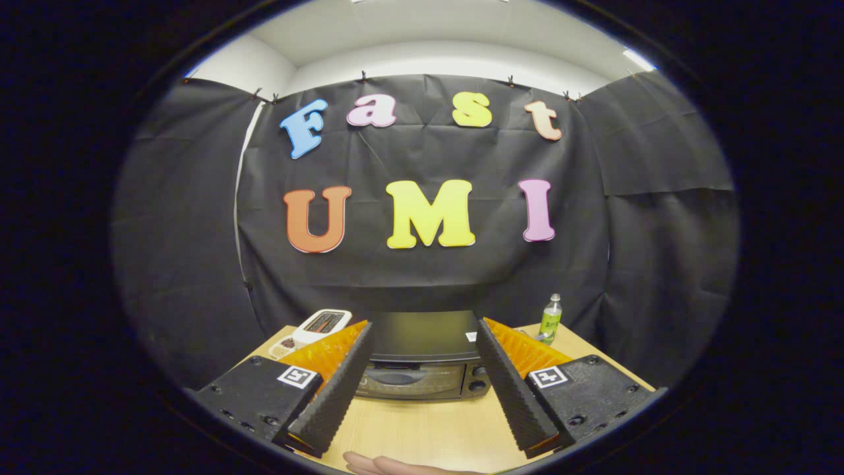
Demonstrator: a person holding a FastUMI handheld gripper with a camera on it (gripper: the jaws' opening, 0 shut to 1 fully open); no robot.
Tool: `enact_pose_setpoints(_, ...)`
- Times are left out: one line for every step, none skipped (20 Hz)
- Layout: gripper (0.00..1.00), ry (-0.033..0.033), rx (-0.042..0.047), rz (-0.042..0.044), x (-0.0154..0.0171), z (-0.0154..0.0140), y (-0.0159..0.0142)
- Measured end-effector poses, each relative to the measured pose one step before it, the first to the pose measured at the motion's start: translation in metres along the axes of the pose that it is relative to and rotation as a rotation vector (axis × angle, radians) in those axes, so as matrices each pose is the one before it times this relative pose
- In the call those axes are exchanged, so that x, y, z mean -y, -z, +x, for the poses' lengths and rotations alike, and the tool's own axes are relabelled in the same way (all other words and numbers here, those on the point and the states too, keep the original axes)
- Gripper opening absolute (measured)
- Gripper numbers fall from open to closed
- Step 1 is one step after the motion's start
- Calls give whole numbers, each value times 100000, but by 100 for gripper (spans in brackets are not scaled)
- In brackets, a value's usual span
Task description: Open the toaster oven, put the food inside, and close the toaster oven door.
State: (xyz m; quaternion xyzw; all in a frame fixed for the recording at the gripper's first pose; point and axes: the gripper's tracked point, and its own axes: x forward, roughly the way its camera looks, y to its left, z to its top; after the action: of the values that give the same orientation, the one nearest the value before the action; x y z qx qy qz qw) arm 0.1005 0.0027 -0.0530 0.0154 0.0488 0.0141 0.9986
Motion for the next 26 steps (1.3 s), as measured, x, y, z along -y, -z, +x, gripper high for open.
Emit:
enact_pose_setpoints(100,-240,-645,559,-27,1427,552)
enact_pose_setpoints(100,725,-1592,392,129,1491,771)
enact_pose_setpoints(100,521,-1744,619,291,1221,1034)
enact_pose_setpoints(100,-114,-1670,836,-21,1320,830)
enact_pose_setpoints(100,23,-1742,654,-23,1384,1030)
enact_pose_setpoints(100,646,-1989,426,176,1135,984)
enact_pose_setpoints(100,-246,-1706,-309,-57,1111,1161)
enact_pose_setpoints(100,108,-1800,-603,-124,1000,864)
enact_pose_setpoints(100,314,-1411,-520,-32,929,857)
enact_pose_setpoints(100,101,-1031,-1086,-150,852,577)
enact_pose_setpoints(100,466,-1595,-967,-133,792,726)
enact_pose_setpoints(100,-210,-1560,-602,-235,652,594)
enact_pose_setpoints(100,-1058,-1936,-654,-459,497,654)
enact_pose_setpoints(100,-767,-1556,-125,-368,346,451)
enact_pose_setpoints(100,-420,-1442,-775,-74,408,619)
enact_pose_setpoints(100,666,-759,-549,10,285,318)
enact_pose_setpoints(100,-394,-512,-744,-290,304,255)
enact_pose_setpoints(100,-503,-931,-749,-451,399,262)
enact_pose_setpoints(100,-431,-1052,-475,-341,561,306)
enact_pose_setpoints(100,44,-1061,-1120,-370,560,233)
enact_pose_setpoints(100,1075,-606,-485,-235,431,289)
enact_pose_setpoints(100,1022,-1127,-950,-253,511,300)
enact_pose_setpoints(100,425,-1855,-662,-373,452,503)
enact_pose_setpoints(100,-109,1106,903,-211,188,-120)
enact_pose_setpoints(100,541,-180,682,-21,193,252)
enact_pose_setpoints(100,364,268,1390,116,-252,113)
